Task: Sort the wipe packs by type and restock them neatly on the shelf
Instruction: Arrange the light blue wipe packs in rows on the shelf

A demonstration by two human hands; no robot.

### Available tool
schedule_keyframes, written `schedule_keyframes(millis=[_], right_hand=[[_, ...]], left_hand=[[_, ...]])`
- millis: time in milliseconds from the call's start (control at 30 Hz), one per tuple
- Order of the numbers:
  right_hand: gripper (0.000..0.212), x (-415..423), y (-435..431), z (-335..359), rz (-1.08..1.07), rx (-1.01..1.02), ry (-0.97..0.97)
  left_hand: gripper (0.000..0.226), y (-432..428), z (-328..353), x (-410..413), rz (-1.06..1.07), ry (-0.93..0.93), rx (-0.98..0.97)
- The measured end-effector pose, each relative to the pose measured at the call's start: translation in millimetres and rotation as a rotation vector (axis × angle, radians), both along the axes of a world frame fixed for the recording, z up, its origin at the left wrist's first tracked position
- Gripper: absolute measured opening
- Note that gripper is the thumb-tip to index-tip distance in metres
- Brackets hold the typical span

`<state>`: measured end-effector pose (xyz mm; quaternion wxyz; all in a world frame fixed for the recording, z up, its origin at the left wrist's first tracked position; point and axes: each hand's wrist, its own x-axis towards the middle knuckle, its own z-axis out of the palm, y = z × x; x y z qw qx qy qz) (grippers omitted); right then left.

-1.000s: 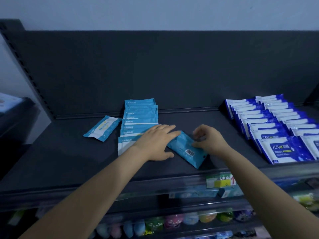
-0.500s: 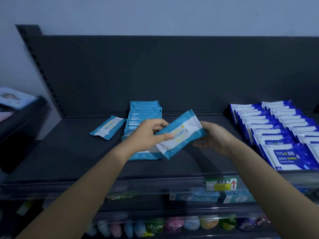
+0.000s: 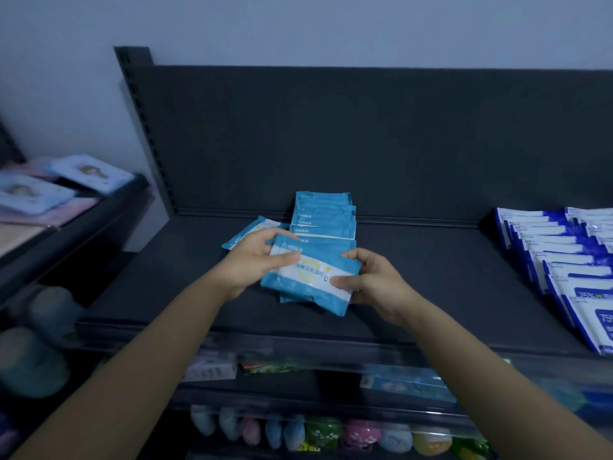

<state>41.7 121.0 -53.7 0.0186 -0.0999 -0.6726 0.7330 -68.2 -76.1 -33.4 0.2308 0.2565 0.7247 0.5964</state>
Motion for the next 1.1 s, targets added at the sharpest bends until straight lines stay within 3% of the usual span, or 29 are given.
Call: schedule_keyframes(millis=[67,133,200,267,333,433,500,567,700,800,867,933,1033,1100], right_hand=[[0.039,-1,-4,7,0.102,0.055,-0.026],[0.041,-4,-8,12,0.141,0.133,-0.029],[0.035,-9,-10,13,0.051,0.166,-0.013],[0.029,-13,-10,12,-0.053,0.255,0.041],[0.027,-14,-6,7,-0.112,0.497,0.1],[0.026,-11,-1,-3,-0.088,0.875,0.125],[0.026,-9,0,-7,-0.024,1.045,0.181],[0.028,-8,0,-5,0.039,1.14,0.214],[0.036,-5,-1,-5,0.074,1.229,0.212],[0.043,-2,-1,-7,0.034,1.323,0.233],[0.045,-1,-2,-8,0.004,1.392,0.247],[0.045,-2,-7,-8,-0.017,1.442,0.264],[0.043,-5,-13,-5,-0.025,1.492,0.289],[0.042,-7,-16,-3,-0.04,1.508,0.302]], left_hand=[[0.033,3,-1,9,0.09,-0.025,0.121],[0.029,7,-1,14,0.104,0.087,0.09],[0.029,8,-3,17,0.09,0.159,0.055],[0.041,5,-7,15,0.053,0.124,0.038],[0.062,1,-15,13,-0.006,0.116,-0.042],[0.083,-2,-27,15,-0.016,0.389,-0.302],[0.082,-1,-31,18,-0.05,0.656,-0.427],[0.079,-2,-31,18,-0.088,0.773,-0.488],[0.077,-8,-27,14,-0.083,0.669,-0.446],[0.046,-10,-22,2,0.186,0.665,-0.383],[0.038,-7,-20,-21,0.382,0.789,-0.553],[0.046,-4,-19,-47,0.419,0.815,-0.841],[0.063,0,-24,-76,0.399,0.573,-1.087],[0.065,4,-25,-85,0.394,0.479,-1.043]])
